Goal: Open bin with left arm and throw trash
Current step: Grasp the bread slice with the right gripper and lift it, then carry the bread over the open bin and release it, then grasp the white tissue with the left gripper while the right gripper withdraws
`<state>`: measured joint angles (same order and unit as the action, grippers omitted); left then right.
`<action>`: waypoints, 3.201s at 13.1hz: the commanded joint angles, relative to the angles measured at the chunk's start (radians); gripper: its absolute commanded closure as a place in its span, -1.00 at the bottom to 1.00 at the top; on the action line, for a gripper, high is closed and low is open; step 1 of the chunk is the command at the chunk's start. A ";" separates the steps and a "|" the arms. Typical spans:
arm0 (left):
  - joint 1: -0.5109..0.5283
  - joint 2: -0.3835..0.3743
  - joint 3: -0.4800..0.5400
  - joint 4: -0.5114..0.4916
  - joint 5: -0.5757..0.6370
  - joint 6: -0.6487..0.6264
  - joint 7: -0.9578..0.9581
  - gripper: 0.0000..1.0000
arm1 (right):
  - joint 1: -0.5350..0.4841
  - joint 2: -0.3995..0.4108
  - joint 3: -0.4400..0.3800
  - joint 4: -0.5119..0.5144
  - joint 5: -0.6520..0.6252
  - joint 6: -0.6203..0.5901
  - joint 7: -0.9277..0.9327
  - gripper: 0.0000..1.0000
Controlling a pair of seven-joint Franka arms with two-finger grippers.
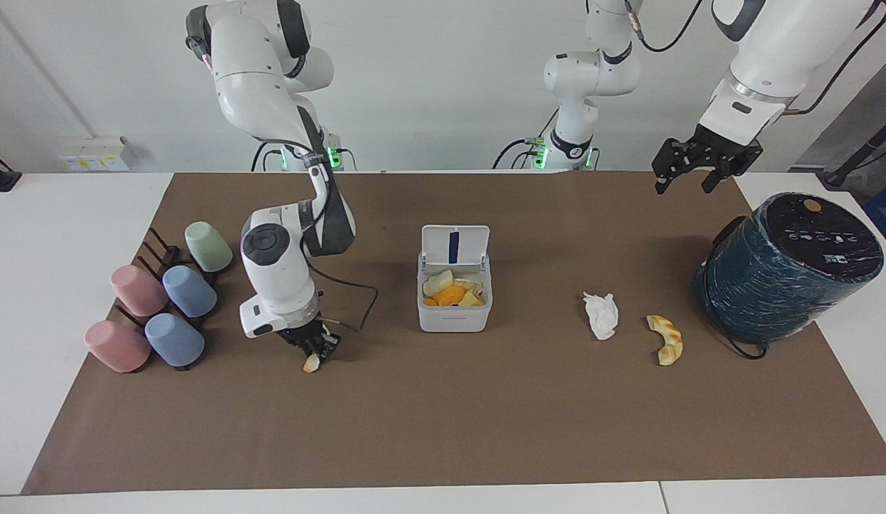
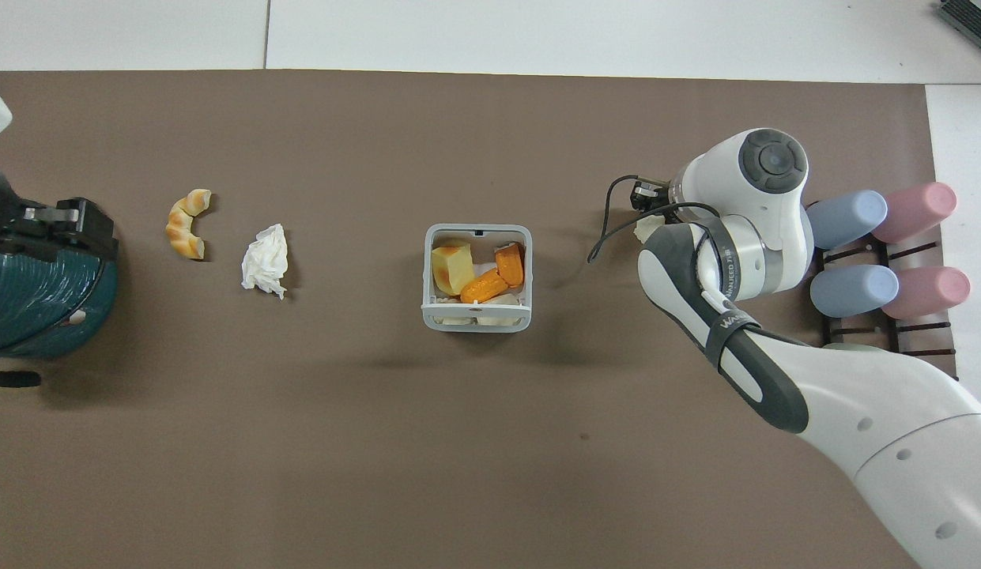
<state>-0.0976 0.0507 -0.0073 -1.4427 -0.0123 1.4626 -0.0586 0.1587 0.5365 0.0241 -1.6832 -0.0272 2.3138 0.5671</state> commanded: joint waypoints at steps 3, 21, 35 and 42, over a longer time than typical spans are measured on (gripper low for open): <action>0.004 -0.029 -0.006 -0.041 0.023 0.027 0.013 -1.00 | 0.002 -0.026 0.002 0.011 -0.019 -0.059 0.036 1.00; 0.007 -0.057 -0.008 -0.100 0.023 0.076 0.011 -1.00 | 0.117 -0.167 0.195 0.071 0.378 -0.030 0.163 1.00; -0.004 -0.036 -0.011 -0.354 0.022 0.465 0.005 -1.00 | 0.150 -0.178 0.197 -0.035 0.383 0.009 0.214 -0.99; -0.005 0.052 -0.013 -0.499 0.011 0.778 -0.006 -1.00 | 0.162 -0.177 0.197 -0.029 0.382 0.009 0.215 -1.00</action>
<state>-0.0989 0.1261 -0.0207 -1.8799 -0.0123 2.1698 -0.0586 0.3203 0.3751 0.2153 -1.6954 0.3320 2.3018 0.7755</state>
